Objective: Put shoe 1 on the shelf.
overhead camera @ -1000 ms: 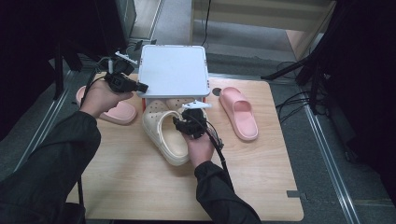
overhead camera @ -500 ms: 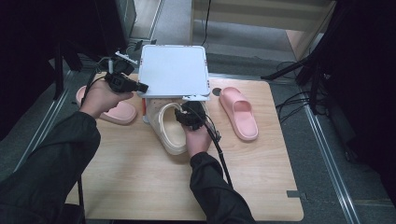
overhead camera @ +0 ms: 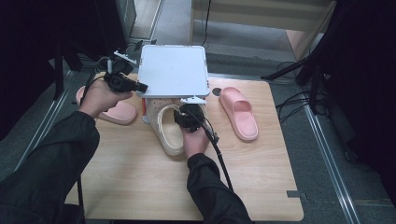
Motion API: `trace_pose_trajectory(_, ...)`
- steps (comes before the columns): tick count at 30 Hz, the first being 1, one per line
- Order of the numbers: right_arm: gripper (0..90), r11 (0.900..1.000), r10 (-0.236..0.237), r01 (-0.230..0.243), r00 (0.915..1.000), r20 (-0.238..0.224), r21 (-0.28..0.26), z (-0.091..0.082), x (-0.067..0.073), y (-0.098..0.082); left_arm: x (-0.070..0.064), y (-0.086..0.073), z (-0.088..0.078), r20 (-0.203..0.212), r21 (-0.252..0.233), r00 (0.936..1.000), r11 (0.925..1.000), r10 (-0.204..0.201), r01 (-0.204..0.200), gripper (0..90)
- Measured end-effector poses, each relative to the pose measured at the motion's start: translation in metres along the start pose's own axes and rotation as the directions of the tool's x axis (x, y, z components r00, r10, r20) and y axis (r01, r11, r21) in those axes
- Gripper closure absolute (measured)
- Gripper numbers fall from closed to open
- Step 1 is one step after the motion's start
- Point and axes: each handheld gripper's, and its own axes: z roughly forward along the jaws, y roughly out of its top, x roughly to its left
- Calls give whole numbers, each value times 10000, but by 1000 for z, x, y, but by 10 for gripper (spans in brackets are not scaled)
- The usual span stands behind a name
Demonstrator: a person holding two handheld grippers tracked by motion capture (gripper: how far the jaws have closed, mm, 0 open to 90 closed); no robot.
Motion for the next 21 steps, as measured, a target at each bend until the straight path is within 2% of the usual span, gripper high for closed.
trace_pose_trajectory(3,601,10000,-3,4,9998,-216,29,-2,-1,-2,-2,0,0,-85,28,9999,9999,127,-127,894)
trace_pose_trajectory(8,558,9999,-90,95,9991,-416,119,-8,-2,-3,-1,0,0,-42,6,10000,10000,19,-19,894)
trace_pose_trajectory(13,548,9996,-182,194,9982,-576,201,-17,-4,-2,-1,0,0,-67,58,9999,9999,85,-84,894)
trace_pose_trajectory(21,560,9985,-519,532,9957,-772,153,-47,-7,-3,-2,1,0,-105,72,9999,10000,0,1,894)
